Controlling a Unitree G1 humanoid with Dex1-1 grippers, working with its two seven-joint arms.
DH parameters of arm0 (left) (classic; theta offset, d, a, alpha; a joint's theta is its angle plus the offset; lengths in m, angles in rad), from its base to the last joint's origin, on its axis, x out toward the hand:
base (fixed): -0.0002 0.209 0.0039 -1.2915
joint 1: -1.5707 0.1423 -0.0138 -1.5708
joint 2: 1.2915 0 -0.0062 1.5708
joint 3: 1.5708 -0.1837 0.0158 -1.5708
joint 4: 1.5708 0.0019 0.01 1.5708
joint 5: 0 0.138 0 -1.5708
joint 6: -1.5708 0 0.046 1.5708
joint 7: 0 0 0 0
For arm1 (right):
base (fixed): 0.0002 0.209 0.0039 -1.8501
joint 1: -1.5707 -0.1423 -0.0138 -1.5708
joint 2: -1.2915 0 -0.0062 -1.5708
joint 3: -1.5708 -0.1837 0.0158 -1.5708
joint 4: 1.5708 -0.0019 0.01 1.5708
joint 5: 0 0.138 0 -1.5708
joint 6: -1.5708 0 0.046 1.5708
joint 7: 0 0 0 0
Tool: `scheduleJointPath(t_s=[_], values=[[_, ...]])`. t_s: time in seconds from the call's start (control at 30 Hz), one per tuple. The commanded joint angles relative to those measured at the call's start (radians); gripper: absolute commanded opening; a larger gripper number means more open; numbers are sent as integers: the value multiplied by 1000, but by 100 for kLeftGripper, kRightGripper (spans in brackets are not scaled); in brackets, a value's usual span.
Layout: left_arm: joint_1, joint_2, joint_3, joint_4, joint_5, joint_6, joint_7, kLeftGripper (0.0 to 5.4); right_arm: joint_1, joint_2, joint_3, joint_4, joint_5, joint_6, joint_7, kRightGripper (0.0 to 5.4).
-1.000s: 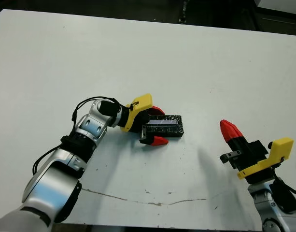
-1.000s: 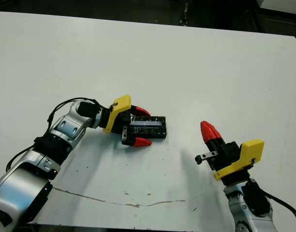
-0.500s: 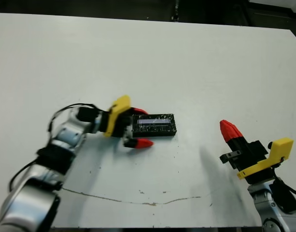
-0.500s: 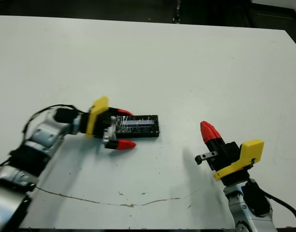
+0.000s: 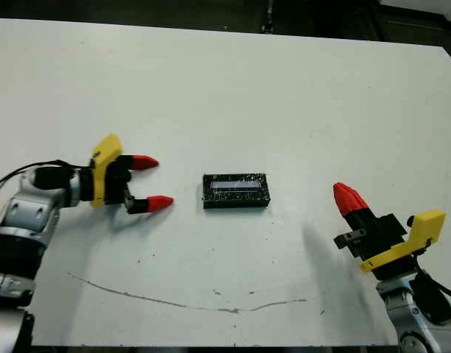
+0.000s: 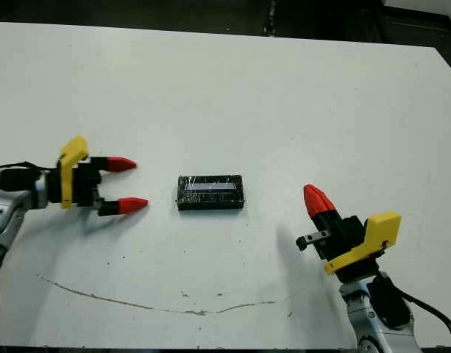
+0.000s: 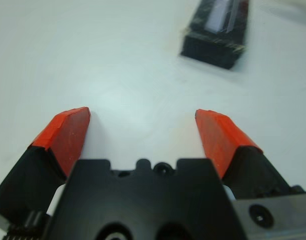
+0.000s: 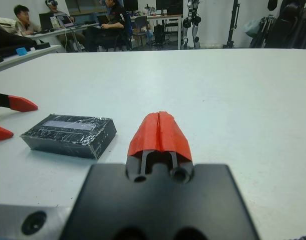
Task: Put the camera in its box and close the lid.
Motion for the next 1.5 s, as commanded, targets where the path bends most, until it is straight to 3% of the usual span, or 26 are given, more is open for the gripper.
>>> scheduleJointPath(t_s=[0.03,0.13,0.27,0.37,0.5,0.7,0.83,1.07,1.27,1.5], values=[[58,3,66,-105,-29,63,97,539,5,-16,-2,11,-10,-11,7,0],[125,-71,141,-305,-98,169,262,513,4,-16,-3,13,-4,-8,9,0],[205,-254,175,-512,-183,157,473,453,4,-10,-3,11,-7,-5,-2,0],[227,-351,140,-605,-225,171,559,409,3,-10,-2,13,-12,-10,-3,0],[231,-446,36,-669,-202,163,647,351,4,-3,-6,11,-2,-5,-10,0],[177,-549,-66,-625,-164,195,760,262,7,-1,-8,12,-14,-21,-17,0],[147,-554,-123,-614,-104,235,815,201,5,-3,-9,13,-12,-22,-15,0],[80,-598,-131,-481,-91,307,863,91,4,-3,-5,11,-17,-18,-28,0],[116,-604,-195,-429,-51,363,881,1,3,-2,-5,2,-15,-9,-31,0],[181,-603,-251,-389,-16,437,884,1,3,-1,-3,-6,-14,-2,-37,0]])
